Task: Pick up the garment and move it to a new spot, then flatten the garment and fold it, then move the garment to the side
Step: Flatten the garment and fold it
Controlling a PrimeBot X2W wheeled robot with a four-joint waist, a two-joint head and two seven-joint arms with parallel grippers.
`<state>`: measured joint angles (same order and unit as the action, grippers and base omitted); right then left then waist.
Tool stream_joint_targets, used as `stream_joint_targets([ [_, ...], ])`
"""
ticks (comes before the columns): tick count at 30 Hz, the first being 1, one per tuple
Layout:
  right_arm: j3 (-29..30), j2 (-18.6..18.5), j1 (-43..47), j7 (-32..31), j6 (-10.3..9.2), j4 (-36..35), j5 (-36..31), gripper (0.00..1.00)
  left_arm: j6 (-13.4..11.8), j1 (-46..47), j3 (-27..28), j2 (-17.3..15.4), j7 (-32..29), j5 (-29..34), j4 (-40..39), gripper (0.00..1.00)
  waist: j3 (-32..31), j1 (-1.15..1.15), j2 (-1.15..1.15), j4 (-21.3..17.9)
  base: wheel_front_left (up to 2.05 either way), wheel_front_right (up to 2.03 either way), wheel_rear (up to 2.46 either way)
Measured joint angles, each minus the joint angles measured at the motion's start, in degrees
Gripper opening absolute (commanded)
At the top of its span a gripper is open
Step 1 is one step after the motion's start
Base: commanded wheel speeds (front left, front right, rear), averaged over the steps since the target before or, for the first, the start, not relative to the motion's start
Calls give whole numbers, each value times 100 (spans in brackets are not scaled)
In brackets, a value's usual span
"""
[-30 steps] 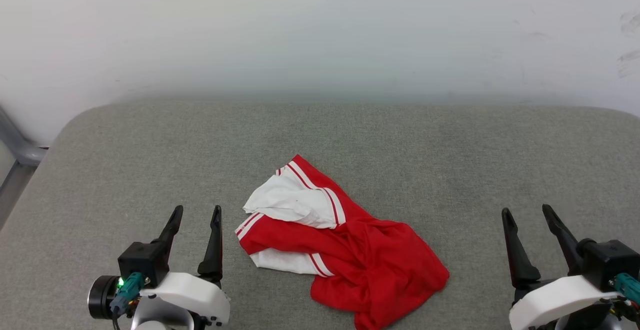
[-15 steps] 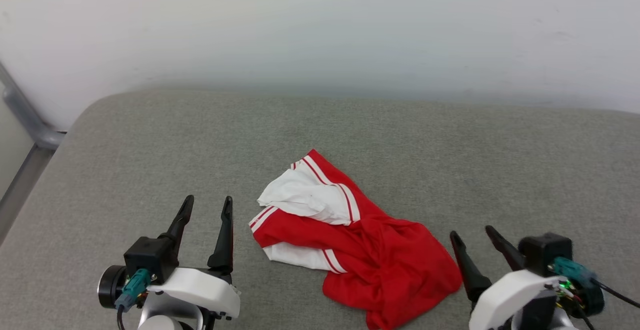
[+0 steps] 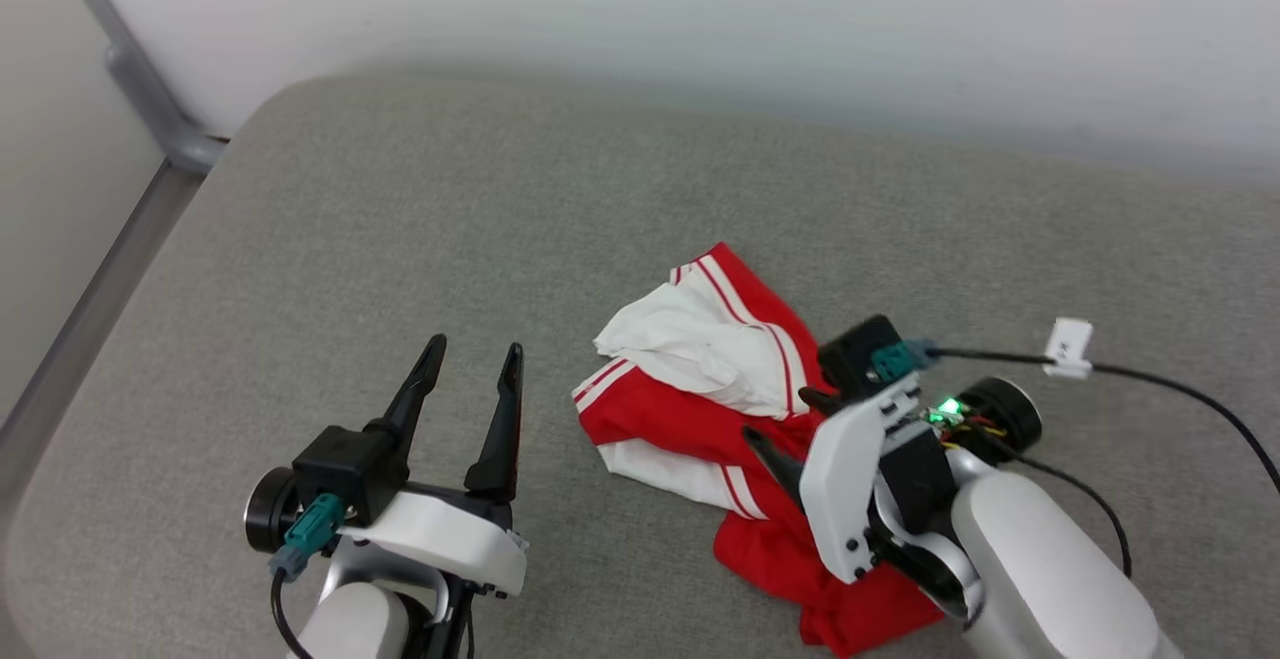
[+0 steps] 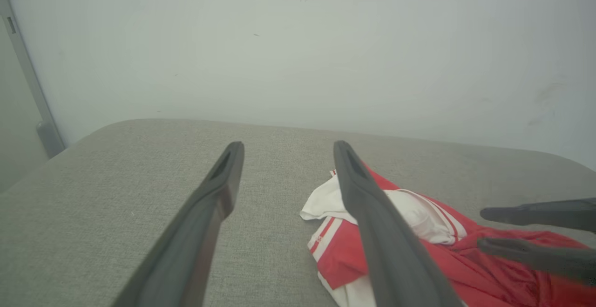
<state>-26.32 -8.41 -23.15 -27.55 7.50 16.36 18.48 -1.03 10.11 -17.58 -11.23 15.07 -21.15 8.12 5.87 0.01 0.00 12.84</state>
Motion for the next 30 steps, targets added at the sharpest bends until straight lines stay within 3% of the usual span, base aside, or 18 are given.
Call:
stream_joint_targets([
  [10, -483, -266, -795, -512, 0, 1209, 12, 100, 254, 136, 233, 283, 0, 193, 99, 100, 344, 0, 0, 262, 0, 0, 0],
  [11, -501, -270, -817, -517, 0, 1284, 30, 75, 266, 136, 268, 305, 0, 213, 109, 100, 363, 0, 0, 273, 0, 0, 0],
  [13, -554, -279, -872, -522, 0, 1379, 79, 0, 313, 137, 326, 344, 0, 257, 137, 100, 386, 0, 0, 279, 0, 0, 0],
  [19, -563, -258, -1055, -189, 0, 1463, 167, 0, 415, 126, 483, 452, 0, 396, 231, 100, 284, 0, 0, 223, 0, 0, 0],
  [24, -235, -222, -1115, 147, 1, 1317, 265, 0, 465, 33, 545, 482, 0, 488, 276, 100, 85, -1, 0, 107, 0, 0, 0],
  [30, 1156, -202, -661, 442, 1, 1226, 253, 0, 503, -104, 634, 501, 0, 554, 324, 100, -120, -1, 0, -187, 0, 0, 0],
])
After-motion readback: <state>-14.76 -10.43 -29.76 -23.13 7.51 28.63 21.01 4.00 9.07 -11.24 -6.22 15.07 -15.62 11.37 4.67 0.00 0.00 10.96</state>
